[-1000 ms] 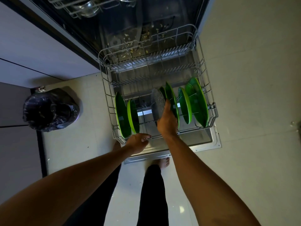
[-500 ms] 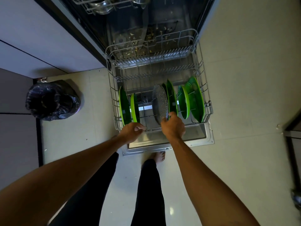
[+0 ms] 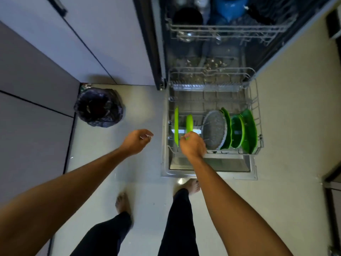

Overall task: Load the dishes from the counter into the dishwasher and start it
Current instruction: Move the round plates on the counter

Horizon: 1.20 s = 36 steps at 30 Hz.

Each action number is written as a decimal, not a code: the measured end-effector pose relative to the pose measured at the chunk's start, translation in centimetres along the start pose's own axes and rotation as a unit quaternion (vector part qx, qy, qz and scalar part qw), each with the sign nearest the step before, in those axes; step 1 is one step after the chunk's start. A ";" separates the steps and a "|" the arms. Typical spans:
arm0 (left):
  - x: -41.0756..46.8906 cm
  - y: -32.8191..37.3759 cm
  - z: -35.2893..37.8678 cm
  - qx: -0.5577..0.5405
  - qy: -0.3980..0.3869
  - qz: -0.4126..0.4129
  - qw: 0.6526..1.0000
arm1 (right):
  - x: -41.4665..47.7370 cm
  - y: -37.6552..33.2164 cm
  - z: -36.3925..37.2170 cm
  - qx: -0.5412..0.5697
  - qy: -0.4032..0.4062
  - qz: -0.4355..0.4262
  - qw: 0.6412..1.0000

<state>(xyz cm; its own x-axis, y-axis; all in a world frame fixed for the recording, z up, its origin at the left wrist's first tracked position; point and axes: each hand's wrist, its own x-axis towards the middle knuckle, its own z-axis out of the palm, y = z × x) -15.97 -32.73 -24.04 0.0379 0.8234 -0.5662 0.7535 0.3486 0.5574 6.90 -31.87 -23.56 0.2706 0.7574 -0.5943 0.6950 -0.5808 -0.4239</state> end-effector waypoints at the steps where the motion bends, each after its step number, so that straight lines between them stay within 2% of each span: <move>1: -0.9 -1.2 -2.0 -0.009 0.014 0.002 1.000 | -0.9 -2.1 0.8 -0.001 0.006 -0.009 1.000; 10: -11.9 -13.0 -21.1 -0.051 0.147 0.001 0.988 | -13.2 -22.8 8.8 -0.043 0.029 -0.152 0.987; 14: -13.8 -14.5 -28.7 -0.060 0.196 0.012 0.979 | -16.7 -31.2 8.9 -0.045 0.038 -0.214 0.975; 18: -13.1 -12.8 -34.4 -0.078 0.239 0.029 0.967 | -17.6 -37.3 6.9 -0.069 0.061 -0.279 0.956; 27: -3.0 -4.2 -45.4 -0.087 0.284 0.083 0.951 | -9.1 -49.1 -3.3 -0.061 0.150 -0.332 0.929; 34: 7.9 2.3 -52.0 -0.063 0.345 0.105 0.930 | 2.2 -56.3 -9.0 -0.023 0.121 -0.387 0.914; 36: 9.8 3.5 -53.0 -0.060 0.356 0.104 0.927 | 4.3 -57.3 -9.6 -0.028 0.117 -0.380 0.917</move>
<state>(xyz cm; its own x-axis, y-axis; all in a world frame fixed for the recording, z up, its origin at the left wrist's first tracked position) -47.78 0.30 4.58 -0.3013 0.9500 0.0823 0.6980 0.1609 0.6977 -25.34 7.54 4.74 -0.1742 0.9844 0.0240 0.7733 0.1519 -0.6156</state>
